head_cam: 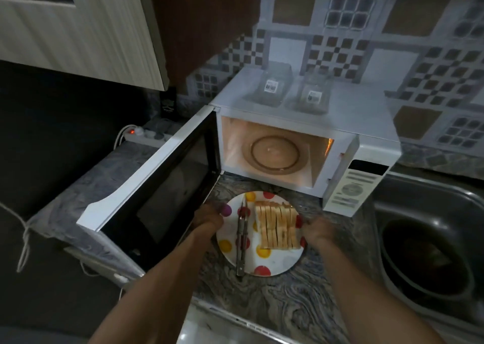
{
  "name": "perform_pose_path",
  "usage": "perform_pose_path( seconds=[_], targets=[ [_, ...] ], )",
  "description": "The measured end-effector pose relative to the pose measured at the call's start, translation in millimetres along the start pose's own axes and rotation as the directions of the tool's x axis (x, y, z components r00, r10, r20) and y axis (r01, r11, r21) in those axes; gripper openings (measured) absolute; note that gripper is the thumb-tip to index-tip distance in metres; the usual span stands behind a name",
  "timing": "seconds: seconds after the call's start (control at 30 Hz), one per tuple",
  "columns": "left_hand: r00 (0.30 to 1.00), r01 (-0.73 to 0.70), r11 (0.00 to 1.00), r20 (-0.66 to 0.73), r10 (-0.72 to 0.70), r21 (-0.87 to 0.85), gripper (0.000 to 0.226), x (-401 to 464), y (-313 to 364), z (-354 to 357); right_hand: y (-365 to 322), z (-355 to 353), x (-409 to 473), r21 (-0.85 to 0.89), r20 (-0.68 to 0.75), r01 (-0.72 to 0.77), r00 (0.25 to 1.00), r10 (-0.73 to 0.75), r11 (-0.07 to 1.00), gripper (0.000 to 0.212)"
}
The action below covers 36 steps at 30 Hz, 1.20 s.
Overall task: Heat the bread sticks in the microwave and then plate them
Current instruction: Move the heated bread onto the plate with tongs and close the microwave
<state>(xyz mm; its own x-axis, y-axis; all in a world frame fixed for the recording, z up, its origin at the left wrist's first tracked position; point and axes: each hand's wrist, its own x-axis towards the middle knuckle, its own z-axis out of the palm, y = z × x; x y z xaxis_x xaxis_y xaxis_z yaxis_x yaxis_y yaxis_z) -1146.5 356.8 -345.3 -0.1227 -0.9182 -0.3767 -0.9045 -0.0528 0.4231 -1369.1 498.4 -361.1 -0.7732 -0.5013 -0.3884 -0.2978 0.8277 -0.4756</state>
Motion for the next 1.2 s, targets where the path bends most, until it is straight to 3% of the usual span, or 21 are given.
perform_pose_path(
  seconds=[0.17, 0.3, 0.63, 0.8, 0.87, 1.03, 1.2],
  targets=[
    [1.0, 0.013, 0.999, -0.017, -0.013, -0.03, 0.036, -0.5, -1.3, 4.4, -3.2, 3.8, 9.3, 0.031, 0.074, 0.006, 0.997, -0.009, 0.999, 0.02],
    [0.999, -0.005, 1.0, -0.048, 0.004, -0.017, 0.042, -5.7, -3.5, 5.1, -1.2, 3.3, 8.6, 0.049, 0.1, -0.005, 0.995, 0.0, 0.999, 0.02],
    [0.999, -0.038, 0.992, 0.009, 0.039, -0.125, 0.044, -43.1, -29.9, -4.2, 14.2, -2.9, -54.8, 0.075, 0.08, -0.024, 0.997, 0.018, 0.997, 0.02],
    [0.995, -0.058, 0.984, 0.07, 0.071, -0.167, 0.039, -79.5, -52.6, -15.8, 24.1, -5.4, -112.2, 0.119, -0.014, -0.035, 0.999, 0.037, 0.992, 0.022],
    [0.989, -0.112, 0.979, 0.074, 0.126, -0.168, 0.037, -94.1, -68.9, -17.7, 27.8, -3.6, -139.3, 0.126, -0.041, -0.055, 0.997, 0.061, 0.99, 0.02],
    [0.984, -0.07, 0.955, 0.135, 0.113, -0.289, 0.04, -131.4, -128.7, -25.5, 41.9, 13.3, -207.7, 0.147, -0.097, -0.062, 0.992, 0.077, 0.987, 0.025],
    [0.984, -0.003, 0.902, 0.157, 0.078, -0.431, 0.038, -155.1, -203.0, -43.7, 39.1, 51.3, -270.8, 0.12, -0.015, -0.068, 0.997, 0.07, 0.99, 0.026]
  ],
)
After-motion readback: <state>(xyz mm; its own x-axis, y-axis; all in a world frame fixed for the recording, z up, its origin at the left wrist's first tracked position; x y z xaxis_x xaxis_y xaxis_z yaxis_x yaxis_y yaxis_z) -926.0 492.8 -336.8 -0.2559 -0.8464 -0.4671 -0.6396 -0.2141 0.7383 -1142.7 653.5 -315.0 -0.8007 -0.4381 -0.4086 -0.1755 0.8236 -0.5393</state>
